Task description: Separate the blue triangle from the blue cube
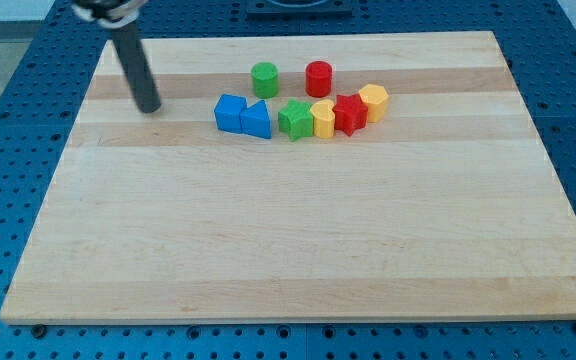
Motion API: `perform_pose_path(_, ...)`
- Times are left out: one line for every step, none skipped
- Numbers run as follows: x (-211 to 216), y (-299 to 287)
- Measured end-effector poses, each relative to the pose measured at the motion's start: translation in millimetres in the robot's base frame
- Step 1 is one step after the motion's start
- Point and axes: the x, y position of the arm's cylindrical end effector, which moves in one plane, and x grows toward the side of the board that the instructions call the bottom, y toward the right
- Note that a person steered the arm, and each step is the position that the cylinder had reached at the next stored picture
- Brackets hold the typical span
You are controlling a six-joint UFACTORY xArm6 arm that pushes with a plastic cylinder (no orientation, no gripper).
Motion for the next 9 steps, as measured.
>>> perform_pose_path(2,-11)
perform_pose_path(-2,6)
perform_pose_path(-3,67)
perform_pose_path(-4,95)
perform_pose_path(-22,96)
perform_pose_path(-35,115)
perform_pose_path(-38,170)
perform_pose_path(-32,214)
perform_pose_path(-18,198)
